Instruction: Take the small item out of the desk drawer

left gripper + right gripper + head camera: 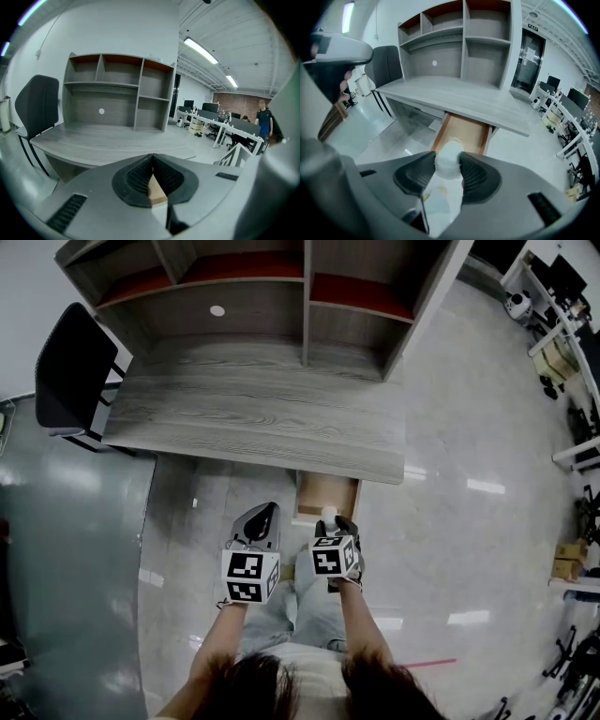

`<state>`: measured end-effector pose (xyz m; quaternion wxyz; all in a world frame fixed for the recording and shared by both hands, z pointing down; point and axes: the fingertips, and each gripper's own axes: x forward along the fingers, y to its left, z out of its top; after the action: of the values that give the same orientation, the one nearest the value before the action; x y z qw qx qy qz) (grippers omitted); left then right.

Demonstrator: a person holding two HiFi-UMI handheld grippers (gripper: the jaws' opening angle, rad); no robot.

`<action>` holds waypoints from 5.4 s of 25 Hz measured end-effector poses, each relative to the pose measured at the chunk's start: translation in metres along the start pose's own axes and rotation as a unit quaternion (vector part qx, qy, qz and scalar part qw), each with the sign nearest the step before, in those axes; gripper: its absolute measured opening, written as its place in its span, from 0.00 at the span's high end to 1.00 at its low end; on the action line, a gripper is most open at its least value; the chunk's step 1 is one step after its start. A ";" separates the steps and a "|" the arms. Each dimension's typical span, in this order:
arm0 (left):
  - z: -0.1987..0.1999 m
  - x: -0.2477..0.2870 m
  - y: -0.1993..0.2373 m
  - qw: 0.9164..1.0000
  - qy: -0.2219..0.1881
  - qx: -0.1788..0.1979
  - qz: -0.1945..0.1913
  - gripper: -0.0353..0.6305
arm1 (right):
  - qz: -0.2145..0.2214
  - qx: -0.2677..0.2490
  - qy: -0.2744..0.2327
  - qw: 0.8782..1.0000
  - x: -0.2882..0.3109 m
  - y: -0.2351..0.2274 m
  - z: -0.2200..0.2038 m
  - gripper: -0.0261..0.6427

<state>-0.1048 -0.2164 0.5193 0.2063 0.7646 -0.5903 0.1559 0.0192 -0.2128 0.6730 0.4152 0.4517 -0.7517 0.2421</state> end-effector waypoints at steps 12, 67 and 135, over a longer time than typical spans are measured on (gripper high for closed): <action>0.019 -0.032 -0.011 0.999 -0.027 0.019 -0.023 0.92 | -0.015 0.007 -0.041 0.999 -0.045 0.002 0.017 0.69; 0.057 -0.191 -0.096 0.987 -0.108 0.092 -0.070 0.92 | -0.058 -0.043 -0.287 0.955 -0.298 0.032 0.052 0.69; 0.059 -0.338 -0.152 0.977 -0.154 0.112 -0.091 0.92 | -0.093 -0.067 -0.409 0.905 -0.472 0.091 -0.008 0.69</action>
<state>-0.0439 0.0703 0.2854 0.0389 0.8481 -0.5219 0.0820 0.0587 0.0615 0.2807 0.1209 0.5500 -0.8246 -0.0547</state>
